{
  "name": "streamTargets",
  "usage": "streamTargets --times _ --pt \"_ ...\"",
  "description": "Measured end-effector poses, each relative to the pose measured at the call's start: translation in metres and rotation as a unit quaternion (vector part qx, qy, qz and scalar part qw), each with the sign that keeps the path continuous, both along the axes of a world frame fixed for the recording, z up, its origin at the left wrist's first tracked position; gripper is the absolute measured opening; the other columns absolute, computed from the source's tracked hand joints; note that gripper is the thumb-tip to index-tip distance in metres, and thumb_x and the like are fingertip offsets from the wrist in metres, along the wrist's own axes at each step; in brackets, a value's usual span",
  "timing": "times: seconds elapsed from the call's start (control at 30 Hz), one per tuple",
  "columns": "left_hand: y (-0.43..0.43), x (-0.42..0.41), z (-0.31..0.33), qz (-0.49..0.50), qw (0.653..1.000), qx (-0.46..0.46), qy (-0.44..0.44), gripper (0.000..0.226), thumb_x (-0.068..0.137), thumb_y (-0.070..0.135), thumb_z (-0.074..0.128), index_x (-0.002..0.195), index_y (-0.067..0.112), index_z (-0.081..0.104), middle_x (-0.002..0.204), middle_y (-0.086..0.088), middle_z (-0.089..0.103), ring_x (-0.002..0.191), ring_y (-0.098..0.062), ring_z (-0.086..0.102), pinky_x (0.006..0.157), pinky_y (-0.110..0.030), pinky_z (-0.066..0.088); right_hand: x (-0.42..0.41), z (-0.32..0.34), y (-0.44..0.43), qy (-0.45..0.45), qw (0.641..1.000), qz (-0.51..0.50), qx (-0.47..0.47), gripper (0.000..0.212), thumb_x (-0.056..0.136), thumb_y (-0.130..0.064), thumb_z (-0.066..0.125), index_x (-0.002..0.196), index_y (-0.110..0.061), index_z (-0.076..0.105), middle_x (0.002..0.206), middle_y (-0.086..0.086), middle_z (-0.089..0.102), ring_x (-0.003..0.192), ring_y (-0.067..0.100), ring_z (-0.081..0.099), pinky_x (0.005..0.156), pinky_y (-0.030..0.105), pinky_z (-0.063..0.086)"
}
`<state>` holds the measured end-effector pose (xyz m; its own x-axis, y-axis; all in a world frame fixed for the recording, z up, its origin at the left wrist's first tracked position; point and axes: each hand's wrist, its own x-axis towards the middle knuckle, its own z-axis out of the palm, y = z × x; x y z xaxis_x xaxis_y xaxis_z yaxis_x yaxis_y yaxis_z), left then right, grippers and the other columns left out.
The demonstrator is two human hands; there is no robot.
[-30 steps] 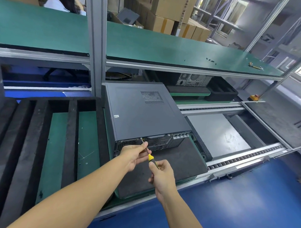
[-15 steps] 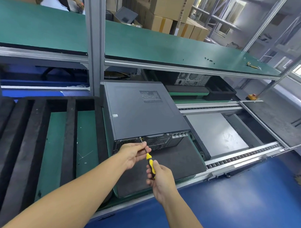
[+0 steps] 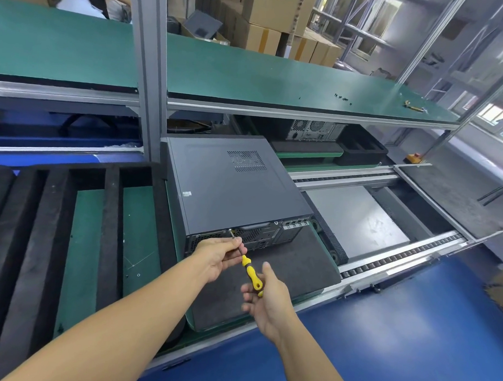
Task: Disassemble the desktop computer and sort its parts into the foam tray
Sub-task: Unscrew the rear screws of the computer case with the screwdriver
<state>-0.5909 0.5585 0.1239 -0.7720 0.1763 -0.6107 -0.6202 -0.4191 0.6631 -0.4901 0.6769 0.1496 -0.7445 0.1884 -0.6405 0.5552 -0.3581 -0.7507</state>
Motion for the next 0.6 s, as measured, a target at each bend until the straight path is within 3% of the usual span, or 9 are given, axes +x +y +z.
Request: streamTargets --times 0.07,0.27,0.47,0.53,0.6 --pt "-0.001 0.0 0.0 -0.002 1.0 0.003 0.001 0.009 0.088 0.001 0.069 0.095 -0.005 0.07 0.077 -0.018 0.073 0.061 -0.019 0.071 0.054 -0.029 0.058 -0.001 -0.001 0.001 -0.005 1.0 0.024 0.006 0.043 0.105 -0.037 0.041 0.098 -0.001 0.065 0.063 0.005 0.057 0.048 0.013 0.045 0.043 0.027 0.038" --pt "-0.005 0.0 -0.003 -0.005 1.0 0.028 -0.002 0.011 0.087 0.002 0.071 0.096 -0.004 0.07 0.082 -0.016 0.075 0.073 -0.022 0.075 0.059 -0.032 0.06 -0.002 -0.009 -0.01 0.063 0.992 -0.014 0.104 0.021 0.101 -0.017 0.053 0.093 0.001 0.059 0.067 0.006 0.055 0.049 0.01 0.048 0.049 0.026 0.048" --pt "-0.006 0.001 -0.007 -0.018 1.0 0.0 -0.007 0.022 0.077 0.012 0.081 0.094 -0.001 0.073 0.08 -0.014 0.075 0.07 -0.02 0.072 0.066 -0.033 0.061 0.001 -0.011 -0.013 0.108 0.973 -0.024 0.201 0.01 0.091 -0.012 0.066 0.092 -0.009 0.057 0.085 0.008 0.059 0.051 0.011 0.062 0.073 0.045 0.061" --pt "-0.005 0.0 -0.007 -0.016 1.0 -0.004 -0.003 0.02 0.078 0.009 0.081 0.092 -0.002 0.074 0.078 -0.014 0.074 0.067 -0.019 0.071 0.065 -0.033 0.061 0.0 -0.008 -0.013 0.107 0.978 -0.027 0.177 0.013 0.09 -0.013 0.068 0.095 -0.007 0.057 0.085 0.009 0.058 0.051 0.01 0.061 0.07 0.042 0.061" --pt "-0.004 -0.001 -0.006 -0.015 1.0 -0.008 0.005 0.013 0.08 0.007 0.079 0.088 -0.002 0.073 0.074 -0.015 0.073 0.062 -0.019 0.07 0.061 -0.031 0.06 0.0 -0.004 -0.012 0.075 0.993 -0.03 0.091 0.022 0.095 -0.022 0.065 0.102 -0.003 0.058 0.079 0.01 0.055 0.053 0.012 0.056 0.061 0.036 0.058"
